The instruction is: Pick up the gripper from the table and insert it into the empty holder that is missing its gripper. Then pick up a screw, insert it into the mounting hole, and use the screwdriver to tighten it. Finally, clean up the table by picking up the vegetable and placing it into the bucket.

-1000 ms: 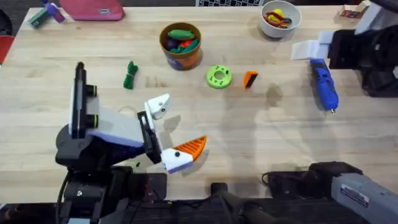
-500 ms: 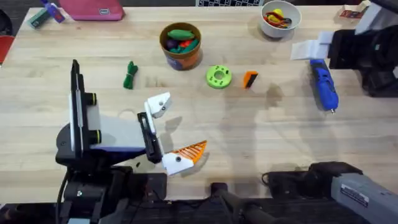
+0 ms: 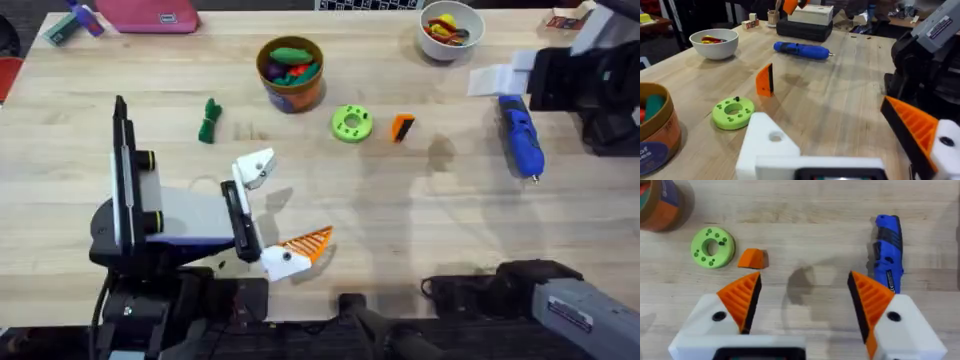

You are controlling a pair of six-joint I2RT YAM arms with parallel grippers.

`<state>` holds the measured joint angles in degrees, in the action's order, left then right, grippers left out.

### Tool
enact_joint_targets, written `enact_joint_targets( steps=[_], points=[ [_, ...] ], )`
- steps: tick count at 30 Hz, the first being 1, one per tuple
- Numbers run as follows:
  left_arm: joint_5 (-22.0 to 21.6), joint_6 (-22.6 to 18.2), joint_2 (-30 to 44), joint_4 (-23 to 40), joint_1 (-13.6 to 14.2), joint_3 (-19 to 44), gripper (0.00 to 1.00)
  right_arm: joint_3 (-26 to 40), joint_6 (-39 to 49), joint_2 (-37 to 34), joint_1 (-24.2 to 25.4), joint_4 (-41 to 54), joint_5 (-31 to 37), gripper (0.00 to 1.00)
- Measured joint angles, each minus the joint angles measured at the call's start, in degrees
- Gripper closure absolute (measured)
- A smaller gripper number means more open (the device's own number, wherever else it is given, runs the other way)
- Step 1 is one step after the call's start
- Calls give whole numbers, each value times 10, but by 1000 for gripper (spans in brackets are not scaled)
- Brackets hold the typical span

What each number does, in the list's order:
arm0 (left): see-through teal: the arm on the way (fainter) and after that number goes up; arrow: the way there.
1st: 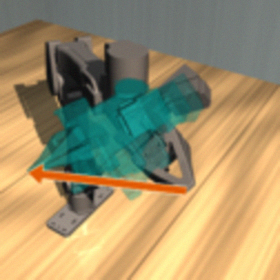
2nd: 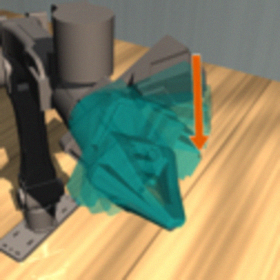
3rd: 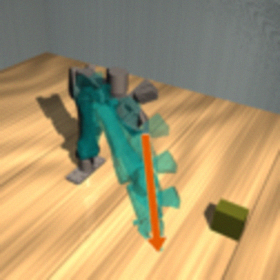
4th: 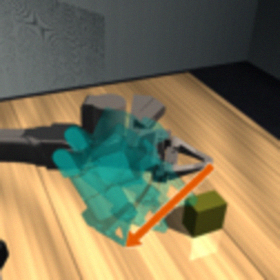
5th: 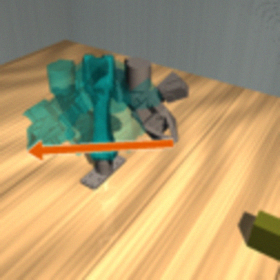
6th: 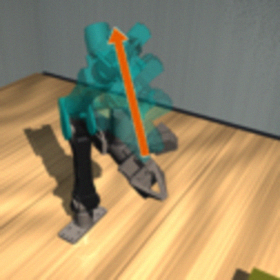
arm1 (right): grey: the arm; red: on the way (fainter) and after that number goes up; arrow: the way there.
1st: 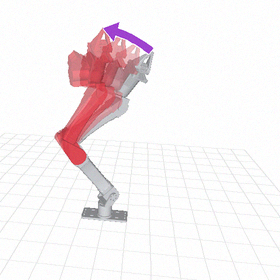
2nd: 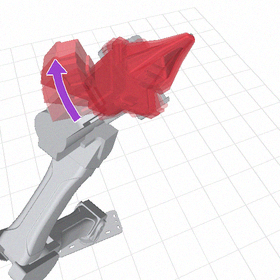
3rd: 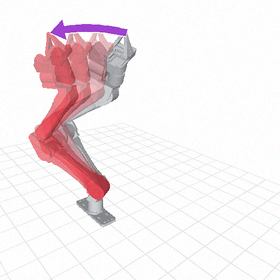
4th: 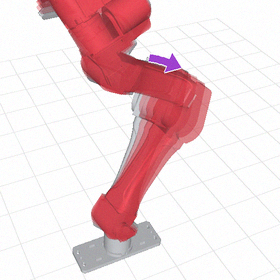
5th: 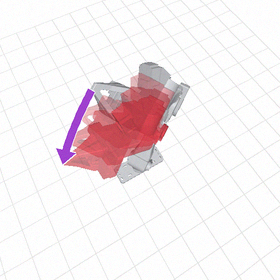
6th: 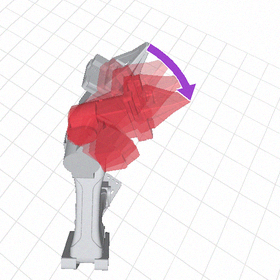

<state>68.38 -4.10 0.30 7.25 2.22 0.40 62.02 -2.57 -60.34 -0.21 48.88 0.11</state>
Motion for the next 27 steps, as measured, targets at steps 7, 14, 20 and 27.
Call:
enact_joint_targets(
  steps=[7, 14, 20, 27],
  points=[
    [0, 0, 0, 0, 0, 0, 15, 0, 0, 0, 0, 0, 0, 7],
    [0, 0, 0, 0, 0, 0, 15, 0, 0, 0, 0, 0, 0, 7],
    [0, 0, 0, 0, 0, 0, 14, 0, -16, 0, 0, 9, 0, 8],
    [0, 0, 0, 0, 0, 0, 15, 16, -54, -6, -37, 52, 0, 8]
  ],
)
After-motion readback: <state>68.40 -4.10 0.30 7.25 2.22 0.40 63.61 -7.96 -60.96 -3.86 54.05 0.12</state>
